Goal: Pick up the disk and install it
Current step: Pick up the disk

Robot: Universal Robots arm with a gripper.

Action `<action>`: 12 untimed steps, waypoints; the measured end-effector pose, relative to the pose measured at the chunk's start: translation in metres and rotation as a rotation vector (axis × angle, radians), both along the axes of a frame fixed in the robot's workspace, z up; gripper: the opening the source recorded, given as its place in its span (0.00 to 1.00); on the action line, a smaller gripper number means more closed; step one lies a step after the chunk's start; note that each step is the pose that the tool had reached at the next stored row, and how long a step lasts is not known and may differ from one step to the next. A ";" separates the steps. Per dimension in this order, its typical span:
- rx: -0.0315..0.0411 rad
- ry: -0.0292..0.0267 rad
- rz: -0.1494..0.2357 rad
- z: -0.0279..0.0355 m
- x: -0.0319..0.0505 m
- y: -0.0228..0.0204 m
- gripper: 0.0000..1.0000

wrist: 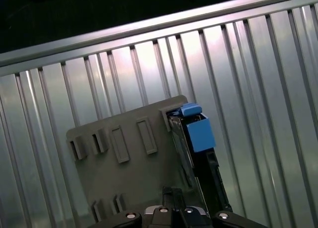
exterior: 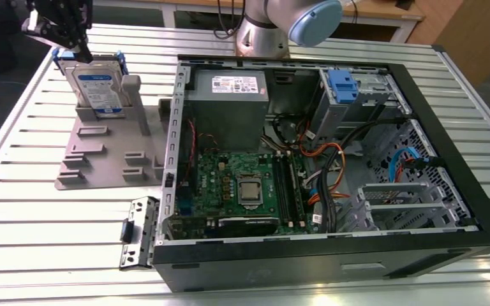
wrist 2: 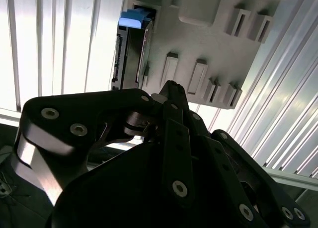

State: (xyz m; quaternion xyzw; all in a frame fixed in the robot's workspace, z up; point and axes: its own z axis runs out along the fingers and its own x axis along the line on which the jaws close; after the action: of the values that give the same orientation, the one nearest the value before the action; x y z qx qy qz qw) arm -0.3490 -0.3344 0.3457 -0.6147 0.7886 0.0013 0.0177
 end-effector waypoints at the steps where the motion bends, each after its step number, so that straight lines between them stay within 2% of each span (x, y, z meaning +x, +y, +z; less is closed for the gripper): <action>1: 0.0000 0.0000 0.003 0.0000 0.0000 0.0000 0.10; 12: -0.0001 0.0000 0.037 0.0000 0.0000 0.0000 0.10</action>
State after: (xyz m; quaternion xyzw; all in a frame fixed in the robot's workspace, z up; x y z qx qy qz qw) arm -0.3490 -0.3345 0.3457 -0.6294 0.7769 0.0016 0.0176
